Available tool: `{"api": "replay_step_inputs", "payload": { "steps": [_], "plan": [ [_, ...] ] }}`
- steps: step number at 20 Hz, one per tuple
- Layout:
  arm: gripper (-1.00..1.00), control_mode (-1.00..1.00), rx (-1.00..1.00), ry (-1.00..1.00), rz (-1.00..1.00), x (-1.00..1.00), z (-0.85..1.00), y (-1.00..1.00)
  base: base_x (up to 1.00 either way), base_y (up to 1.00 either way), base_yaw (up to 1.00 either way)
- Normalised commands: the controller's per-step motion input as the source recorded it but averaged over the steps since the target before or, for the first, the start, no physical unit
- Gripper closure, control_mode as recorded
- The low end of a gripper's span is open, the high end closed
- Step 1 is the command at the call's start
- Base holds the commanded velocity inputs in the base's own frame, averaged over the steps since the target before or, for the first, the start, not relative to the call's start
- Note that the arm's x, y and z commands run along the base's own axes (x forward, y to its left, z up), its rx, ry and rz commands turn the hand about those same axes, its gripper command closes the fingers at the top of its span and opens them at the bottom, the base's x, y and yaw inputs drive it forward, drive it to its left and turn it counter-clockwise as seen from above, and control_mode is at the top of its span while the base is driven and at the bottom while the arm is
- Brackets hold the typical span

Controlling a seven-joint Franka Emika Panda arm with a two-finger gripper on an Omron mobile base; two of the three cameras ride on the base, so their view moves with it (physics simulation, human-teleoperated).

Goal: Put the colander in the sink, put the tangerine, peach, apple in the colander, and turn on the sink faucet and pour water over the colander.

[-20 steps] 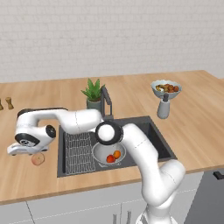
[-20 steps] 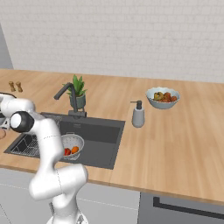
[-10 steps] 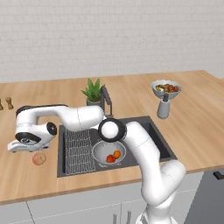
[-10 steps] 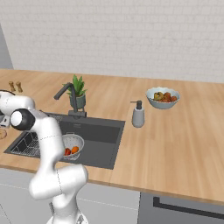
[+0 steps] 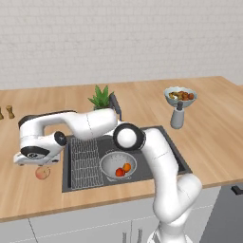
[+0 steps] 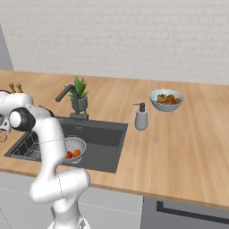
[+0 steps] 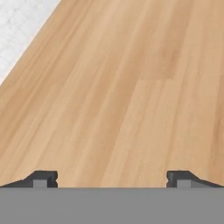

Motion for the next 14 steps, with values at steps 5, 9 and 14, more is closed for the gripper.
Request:
{"api": "replay_step_inputs", "payload": {
  "steps": [5,9,14],
  "plan": [
    [-1.0,-1.0,-0.21,0.02,-0.15,-0.32,0.23,-0.24,0.0,0.0,0.0],
    [-1.0,-1.0,-0.19,0.02,-0.11,-0.26,0.25,-0.21,0.0,0.0,0.0],
    [-1.0,-1.0,-0.14,0.1,-0.06,-0.29,0.37,-0.12,0.0,0.0,0.0]
  ]
}}
